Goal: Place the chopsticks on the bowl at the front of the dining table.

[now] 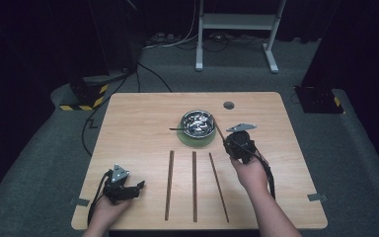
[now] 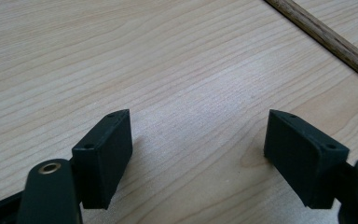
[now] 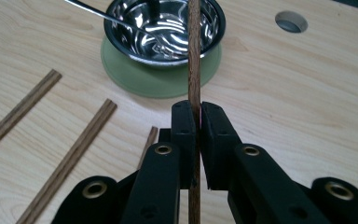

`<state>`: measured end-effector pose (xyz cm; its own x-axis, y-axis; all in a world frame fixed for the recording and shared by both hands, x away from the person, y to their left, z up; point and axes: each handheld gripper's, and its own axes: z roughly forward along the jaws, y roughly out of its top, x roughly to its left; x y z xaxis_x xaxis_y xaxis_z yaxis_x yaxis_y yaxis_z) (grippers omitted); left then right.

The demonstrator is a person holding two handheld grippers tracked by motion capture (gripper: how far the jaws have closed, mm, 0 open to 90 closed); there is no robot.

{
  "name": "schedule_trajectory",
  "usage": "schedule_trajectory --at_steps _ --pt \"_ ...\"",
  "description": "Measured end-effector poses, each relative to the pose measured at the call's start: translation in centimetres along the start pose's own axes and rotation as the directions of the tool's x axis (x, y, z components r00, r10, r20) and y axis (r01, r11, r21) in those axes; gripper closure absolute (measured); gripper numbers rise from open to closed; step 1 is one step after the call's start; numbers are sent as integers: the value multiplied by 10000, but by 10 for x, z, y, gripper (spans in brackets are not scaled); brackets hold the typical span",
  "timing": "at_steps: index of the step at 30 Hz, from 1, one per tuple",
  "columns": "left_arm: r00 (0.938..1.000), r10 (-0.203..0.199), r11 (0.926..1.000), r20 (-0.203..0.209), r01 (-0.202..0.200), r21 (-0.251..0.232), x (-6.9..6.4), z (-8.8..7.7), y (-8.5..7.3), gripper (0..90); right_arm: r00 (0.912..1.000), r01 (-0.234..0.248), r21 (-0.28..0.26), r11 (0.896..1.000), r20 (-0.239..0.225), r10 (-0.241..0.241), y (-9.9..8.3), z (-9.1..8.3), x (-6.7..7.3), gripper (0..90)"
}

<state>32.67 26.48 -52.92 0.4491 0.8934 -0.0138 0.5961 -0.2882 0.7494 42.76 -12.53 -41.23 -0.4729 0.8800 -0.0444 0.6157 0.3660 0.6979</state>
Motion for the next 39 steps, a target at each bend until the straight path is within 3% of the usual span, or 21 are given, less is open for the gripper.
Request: schedule_trajectory --at_steps 21,39 --pt "9999 98 10000 47 -98 5 1 0 0 235 9999 138 -352 9993 29 -137 47 45 17 841" --pt "9999 121 9999 73 -121 -25 1 1 0 237 9999 155 -299 9994 -45 -156 82 83 32 841"
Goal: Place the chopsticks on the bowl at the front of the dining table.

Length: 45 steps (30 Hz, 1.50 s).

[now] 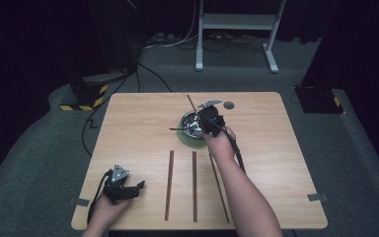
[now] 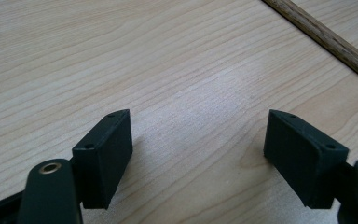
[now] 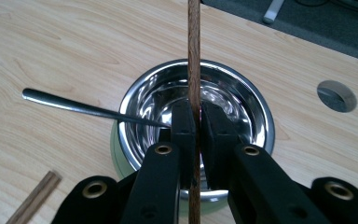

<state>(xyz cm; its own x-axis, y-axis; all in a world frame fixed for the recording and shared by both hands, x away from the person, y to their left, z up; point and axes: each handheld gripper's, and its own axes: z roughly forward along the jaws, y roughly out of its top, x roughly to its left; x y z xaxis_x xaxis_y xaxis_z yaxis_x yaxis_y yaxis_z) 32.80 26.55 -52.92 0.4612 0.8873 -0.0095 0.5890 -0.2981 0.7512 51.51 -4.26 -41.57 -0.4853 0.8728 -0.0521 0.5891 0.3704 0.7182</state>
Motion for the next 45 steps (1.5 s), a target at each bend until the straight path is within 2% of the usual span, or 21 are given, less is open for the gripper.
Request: schedule_trajectory --at_steps 4,7,12,25,37,40,45 --pt "10000 -7 10000 -1 7 16 0 0 0 237 10000 -50 43 10000 66 49 6 11 1 841" --pt "10000 -2 10000 2 2 14 0 0 0 237 9996 -267 94 9996 -66 267 10 16 1 840" --pt "10000 13 10000 16 -13 19 0 0 0 238 9999 -130 197 9997 -25 131 12 25 3 840" --pt "10000 16 10000 63 -16 6 0 0 0 238 9995 -322 549 9980 -35 324 28 51 8 840" --pt "10000 34 10000 81 -34 17 0 0 0 240 9993 -365 999 9943 -51 372 22 75 14 840" --pt "9999 68 10000 107 -68 13 0 1 1 241 9995 -303 1024 9943 19 303 22 78 16 840" --pt "9999 78 10000 134 -79 11 0 1 1 241 9990 -449 1142 9924 57 445 22 81 15 839"
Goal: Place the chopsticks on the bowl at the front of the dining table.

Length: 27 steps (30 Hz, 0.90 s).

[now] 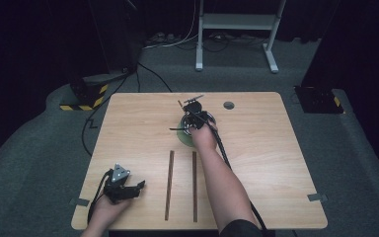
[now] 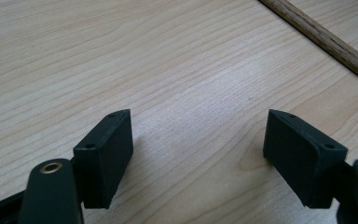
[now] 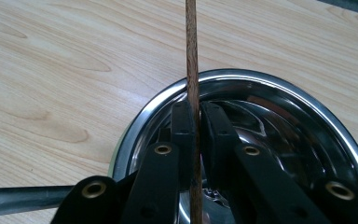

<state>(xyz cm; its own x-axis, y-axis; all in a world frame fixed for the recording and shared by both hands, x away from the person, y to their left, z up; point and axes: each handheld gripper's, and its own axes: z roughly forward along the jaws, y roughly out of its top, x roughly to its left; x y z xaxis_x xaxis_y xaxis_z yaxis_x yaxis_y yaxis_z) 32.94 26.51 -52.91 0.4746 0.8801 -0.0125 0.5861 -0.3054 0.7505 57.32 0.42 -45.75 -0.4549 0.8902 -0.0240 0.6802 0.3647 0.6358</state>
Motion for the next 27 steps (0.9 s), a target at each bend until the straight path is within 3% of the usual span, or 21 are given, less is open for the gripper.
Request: schedule_trajectory --at_steps 5,9,15,19,27 --pt "10000 38 10000 47 -38 7 0 1 1 242 10000 -27 -6 10000 -12 27 1 2 -1 837" --pt "10000 43 10000 58 -43 4 0 2 2 242 9998 -76 34 10000 -179 76 0 0 -1 752" --pt "9999 122 9999 76 -122 -10 0 2 2 242 9999 -2 -440 9990 -166 -5 -5 -24 -4 709" --pt "9999 128 9999 77 -128 4 0 2 2 242 9996 -107 -724 9973 -262 88 -22 -44 -10 709" --pt "9999 153 9999 80 -154 53 0 2 2 242 9990 -168 -887 9959 -437 129 -57 -68 -18 707"
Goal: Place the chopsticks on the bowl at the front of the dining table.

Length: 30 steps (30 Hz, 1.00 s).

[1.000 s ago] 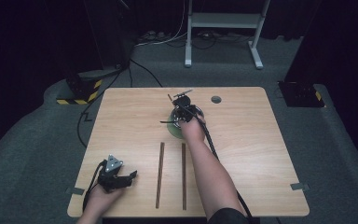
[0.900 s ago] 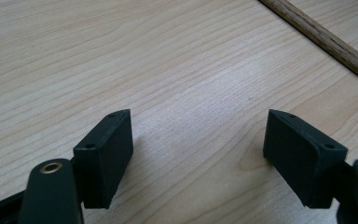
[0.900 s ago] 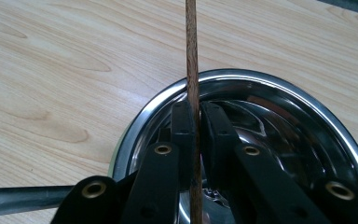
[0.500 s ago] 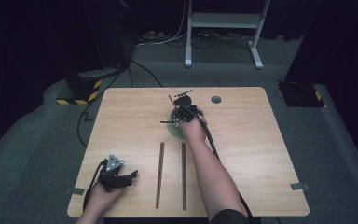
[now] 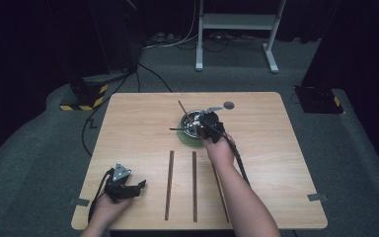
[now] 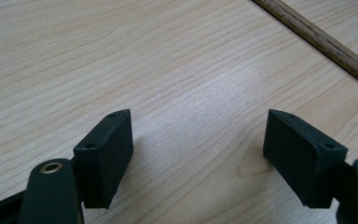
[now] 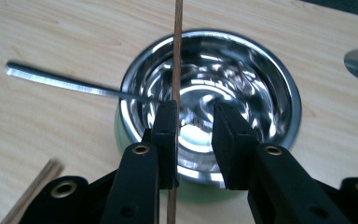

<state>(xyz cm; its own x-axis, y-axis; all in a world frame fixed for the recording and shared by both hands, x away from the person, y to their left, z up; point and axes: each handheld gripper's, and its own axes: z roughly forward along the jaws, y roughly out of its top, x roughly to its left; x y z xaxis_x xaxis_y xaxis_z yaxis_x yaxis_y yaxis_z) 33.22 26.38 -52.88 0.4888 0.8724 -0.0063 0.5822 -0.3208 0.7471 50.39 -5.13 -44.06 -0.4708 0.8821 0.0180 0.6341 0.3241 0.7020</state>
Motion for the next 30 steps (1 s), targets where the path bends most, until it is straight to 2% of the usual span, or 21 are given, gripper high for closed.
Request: schedule_trajectory --at_steps 3,4,13,15,18,22,30 --pt "10000 -24 10000 8 24 -16 0 0 0 242 10000 10 -78 10000 -83 -11 -20 -15 -5 707" --pt "10000 -22 10000 10 22 -17 0 0 0 242 10000 10 -78 10000 -83 -11 -20 -15 -5 707" --pt "10000 -20 10000 3 20 -15 0 0 0 242 9999 -29 -334 9994 -101 26 -65 -47 -16 696" --pt "10000 -21 10000 5 21 -15 0 0 0 242 10000 22 -363 9993 -78 -24 -69 -50 -16 691" --pt "10000 -22 10000 4 22 -16 0 0 0 242 9999 -74 -419 9991 -130 68 -83 -57 -16 685" --pt "10000 -22 10000 2 22 -15 0 0 0 242 9998 -18 -189 9998 -218 14 -109 -62 -10 686" --pt "10000 -30 10000 8 30 -20 0 0 0 242 9994 -105 8 9999 -317 105 -141 -67 -3 670"
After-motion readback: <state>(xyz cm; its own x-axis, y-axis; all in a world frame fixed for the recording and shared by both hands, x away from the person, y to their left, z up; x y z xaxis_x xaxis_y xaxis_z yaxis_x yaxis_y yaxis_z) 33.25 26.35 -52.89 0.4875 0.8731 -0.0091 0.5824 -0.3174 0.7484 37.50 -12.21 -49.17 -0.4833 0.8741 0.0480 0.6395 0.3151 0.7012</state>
